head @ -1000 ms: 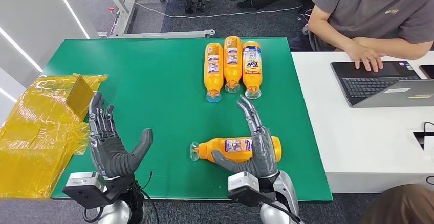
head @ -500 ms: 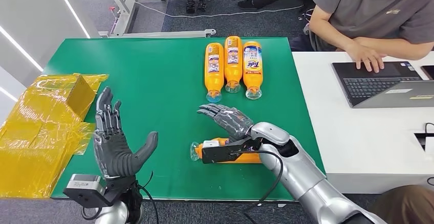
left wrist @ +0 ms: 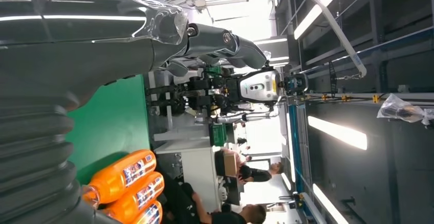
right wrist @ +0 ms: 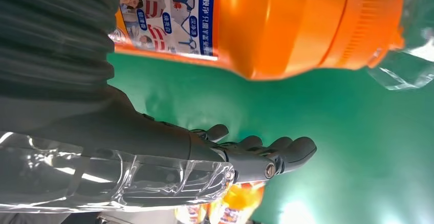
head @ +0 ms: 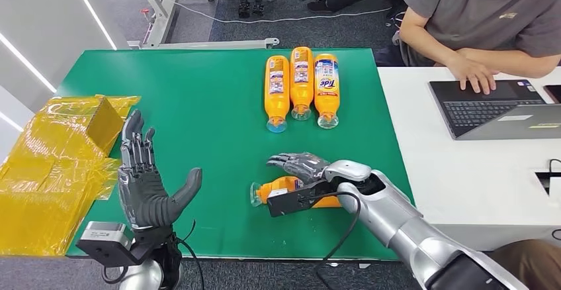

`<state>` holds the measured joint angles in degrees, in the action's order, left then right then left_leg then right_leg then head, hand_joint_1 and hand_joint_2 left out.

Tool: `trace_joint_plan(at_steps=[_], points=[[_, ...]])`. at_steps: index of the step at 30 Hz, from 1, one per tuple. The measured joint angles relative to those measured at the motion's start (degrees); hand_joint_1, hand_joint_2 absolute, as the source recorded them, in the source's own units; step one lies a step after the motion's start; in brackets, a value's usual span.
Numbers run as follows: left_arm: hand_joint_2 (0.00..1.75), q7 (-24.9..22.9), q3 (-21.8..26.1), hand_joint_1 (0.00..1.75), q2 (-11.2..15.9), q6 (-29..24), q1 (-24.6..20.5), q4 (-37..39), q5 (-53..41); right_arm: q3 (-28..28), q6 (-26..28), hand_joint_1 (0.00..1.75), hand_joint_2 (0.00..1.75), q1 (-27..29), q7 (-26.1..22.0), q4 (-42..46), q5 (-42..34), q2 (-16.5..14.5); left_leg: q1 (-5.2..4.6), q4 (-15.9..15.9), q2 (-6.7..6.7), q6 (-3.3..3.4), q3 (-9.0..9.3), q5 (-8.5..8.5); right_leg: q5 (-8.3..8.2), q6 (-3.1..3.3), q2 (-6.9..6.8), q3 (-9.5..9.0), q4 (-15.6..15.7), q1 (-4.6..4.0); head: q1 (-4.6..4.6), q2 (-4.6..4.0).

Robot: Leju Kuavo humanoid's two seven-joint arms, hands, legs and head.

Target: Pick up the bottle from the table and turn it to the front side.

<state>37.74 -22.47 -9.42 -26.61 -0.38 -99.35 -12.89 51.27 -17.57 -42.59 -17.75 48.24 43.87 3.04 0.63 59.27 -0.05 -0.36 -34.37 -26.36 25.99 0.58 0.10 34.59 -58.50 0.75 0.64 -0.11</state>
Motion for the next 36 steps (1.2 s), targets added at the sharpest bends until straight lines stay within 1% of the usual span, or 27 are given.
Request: trace_joint_plan(at_steps=[4, 9, 15, 26, 36], points=[[1.75, -0.5, 0.0, 0.00, -0.3, 0.5, 0.0, -0.4, -0.3, 1.8, -1.0, 0.00, 1.75, -1.5, 1.9, -0.8, 0.1, 1.4, -0.01, 0.0, 0.00, 0.00, 0.00, 0.00, 0.00, 0.00, 0.01, 0.01, 0.0, 0.00, 0.01, 0.00], [1.75, -0.6, 0.1, 0.00, -0.3, 0.6, 0.0, -0.5, -0.3, 3.8, -2.5, 0.00, 1.75, -3.4, 4.6, -0.5, 0.1, 4.3, -0.01, 0.0, -0.03, 0.00, -0.02, 0.00, 0.00, 0.00, -0.02, 0.00, 0.0, 0.00, 0.01, 0.00], [1.75, -0.6, 0.0, 0.00, -0.3, 0.6, 0.0, -0.5, 0.2, 5.1, -2.9, 0.00, 1.75, -4.4, 7.1, 1.1, 0.1, 7.5, -0.01, 0.0, -0.03, 0.01, -0.02, -0.01, 0.00, 0.00, -0.02, 0.00, 0.0, 0.00, 0.01, 0.00], [1.75, -0.4, 0.0, 0.00, 0.0, 1.1, 0.0, -0.5, 1.6, 5.6, -2.1, 0.00, 1.75, -4.1, 9.8, 5.4, 0.6, 13.1, -0.01, 0.0, -0.02, 0.01, -0.01, -0.01, 0.00, 0.00, -0.02, 0.01, 0.0, 0.00, 0.01, 0.00], [1.75, -0.1, 0.1, 0.00, 0.3, 2.0, 0.0, -0.5, 2.2, 5.3, -2.8, 0.00, 1.75, -1.3, 10.7, 7.3, 1.0, 17.3, -0.01, 0.0, -0.03, 0.03, -0.02, -0.03, 0.00, -0.01, -0.02, 0.01, 0.0, 0.00, 0.01, 0.00]])
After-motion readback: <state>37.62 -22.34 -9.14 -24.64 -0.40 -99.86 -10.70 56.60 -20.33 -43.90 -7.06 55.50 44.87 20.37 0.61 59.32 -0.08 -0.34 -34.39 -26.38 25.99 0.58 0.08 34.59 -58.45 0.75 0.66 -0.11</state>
